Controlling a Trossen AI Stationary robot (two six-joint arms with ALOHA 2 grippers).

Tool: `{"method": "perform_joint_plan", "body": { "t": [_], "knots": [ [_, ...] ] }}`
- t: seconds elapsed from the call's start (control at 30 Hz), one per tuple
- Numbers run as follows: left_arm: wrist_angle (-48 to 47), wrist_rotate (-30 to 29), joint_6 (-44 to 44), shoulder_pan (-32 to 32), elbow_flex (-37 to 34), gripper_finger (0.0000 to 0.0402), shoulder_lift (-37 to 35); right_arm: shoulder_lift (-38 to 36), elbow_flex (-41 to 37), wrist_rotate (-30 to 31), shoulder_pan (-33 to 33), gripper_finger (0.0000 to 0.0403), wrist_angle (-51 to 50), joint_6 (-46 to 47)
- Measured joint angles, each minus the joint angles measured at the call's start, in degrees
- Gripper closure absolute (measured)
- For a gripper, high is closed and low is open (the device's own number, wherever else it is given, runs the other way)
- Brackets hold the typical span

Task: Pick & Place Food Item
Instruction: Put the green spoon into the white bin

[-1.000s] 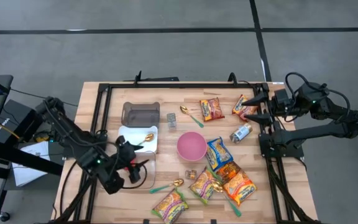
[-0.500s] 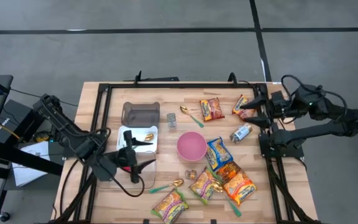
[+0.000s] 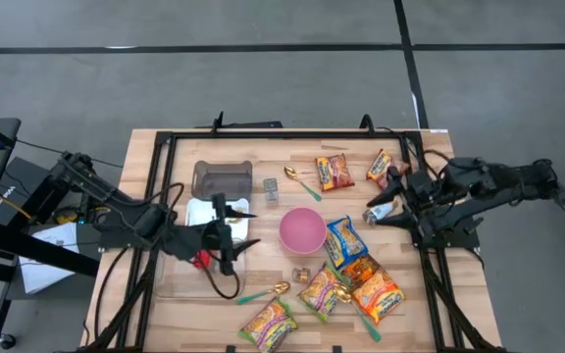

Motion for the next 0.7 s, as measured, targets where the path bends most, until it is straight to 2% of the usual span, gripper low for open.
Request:
{"method": "perform_joint_plan", "body": {
  "t": [0.17, 0.43, 0.7],
  "knots": [
    [2.52, 5.48, 0.15, 2.44, 0.02, 0.0142, -0.06, 0.05, -4.35, 0.44, 2.31, 0.0188, 4.75, 1.73],
    [5.43, 8.30, 0.17, 4.06, 0.02, 0.0142, -0.06, -0.05, -11.38, 1.49, 6.10, 0.0188, 10.78, 3.55],
    [8.09, 10.09, -1.56, 4.42, 0.02, 0.0142, 3.42, -0.18, -11.77, 2.89, 6.46, 0.0188, 13.78, 3.68]
  ]
}}
